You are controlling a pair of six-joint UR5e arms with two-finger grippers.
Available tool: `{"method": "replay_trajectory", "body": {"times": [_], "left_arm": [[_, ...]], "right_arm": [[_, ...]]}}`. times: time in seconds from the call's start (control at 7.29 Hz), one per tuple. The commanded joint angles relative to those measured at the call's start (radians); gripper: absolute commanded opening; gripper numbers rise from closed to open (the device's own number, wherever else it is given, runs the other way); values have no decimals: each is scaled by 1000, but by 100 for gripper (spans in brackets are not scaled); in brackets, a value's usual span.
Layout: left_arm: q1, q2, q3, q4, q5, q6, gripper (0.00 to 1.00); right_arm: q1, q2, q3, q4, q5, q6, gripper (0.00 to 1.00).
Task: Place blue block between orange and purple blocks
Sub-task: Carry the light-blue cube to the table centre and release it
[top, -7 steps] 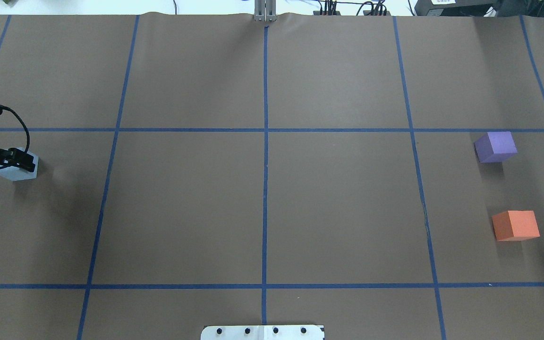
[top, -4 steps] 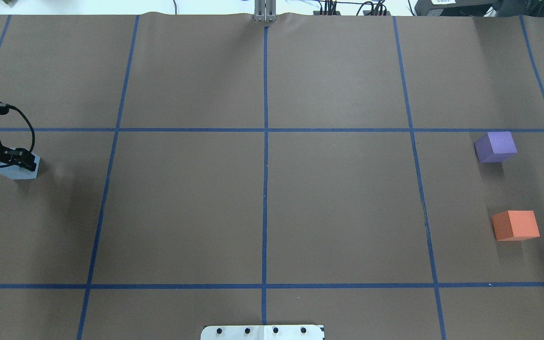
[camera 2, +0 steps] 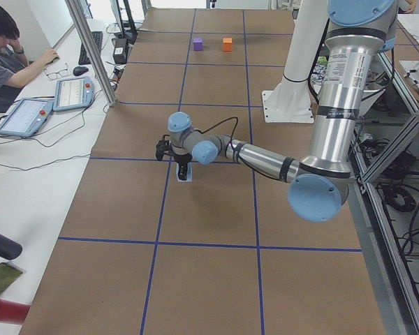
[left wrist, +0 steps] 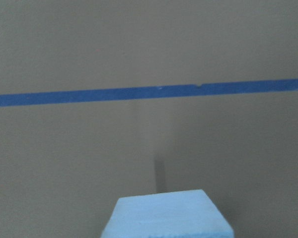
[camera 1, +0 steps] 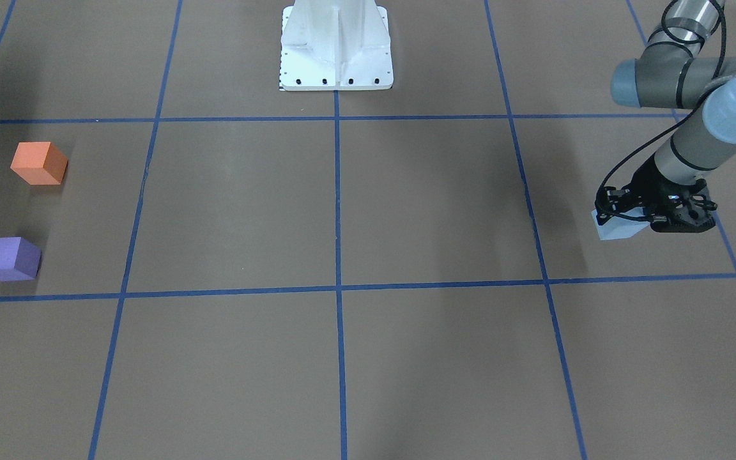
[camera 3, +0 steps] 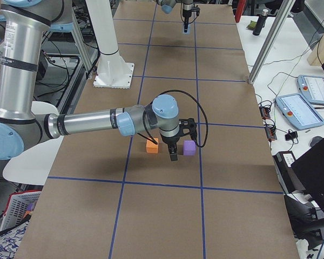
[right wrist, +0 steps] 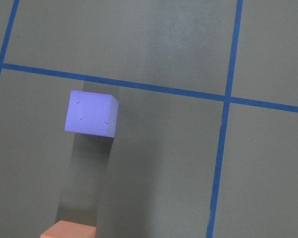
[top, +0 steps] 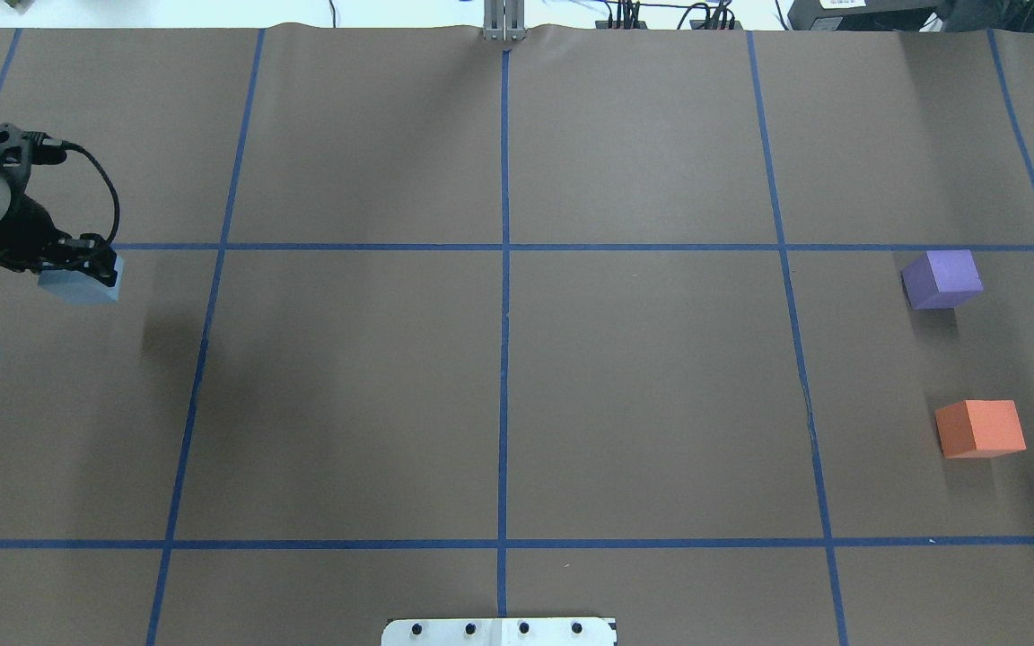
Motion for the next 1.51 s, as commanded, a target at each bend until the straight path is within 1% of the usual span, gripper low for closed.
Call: {"method": "replay_trajectory", "body": {"times": [0.0, 0.14, 0.27, 0.55, 0.69, 0.82, 0.96, 1.1, 1.23, 1.37], "left_arm": [[88, -252, -27, 235, 5, -71, 35], [170, -354, -2, 243, 10, -170, 36], [237, -459, 59, 245, 16, -270, 36], [374, -648, 227, 237, 181, -363, 36], [402, -716, 313, 231, 197, -381, 37], [429, -748, 365, 221, 197, -385, 42], [454, -747, 395, 163, 198, -385, 52], [479, -750, 415, 136, 233, -386, 66], [502, -747, 418, 136, 256, -388, 74], [502, -749, 417, 136, 257, -386, 83]], "right_arm": [[0, 0, 0, 3, 1, -2, 100], [-2, 0, -1, 17, 3, -2, 100], [0, 0, -1, 17, 4, -2, 100], [0, 0, -1, 17, 4, -2, 100], [0, 0, -1, 17, 7, -2, 100], [0, 0, -1, 17, 7, -2, 100], [0, 0, -1, 17, 7, -2, 100], [-2, 0, -1, 17, 9, 0, 100], [0, 0, -1, 17, 9, 0, 100], [0, 0, -1, 17, 10, -2, 100]]}}
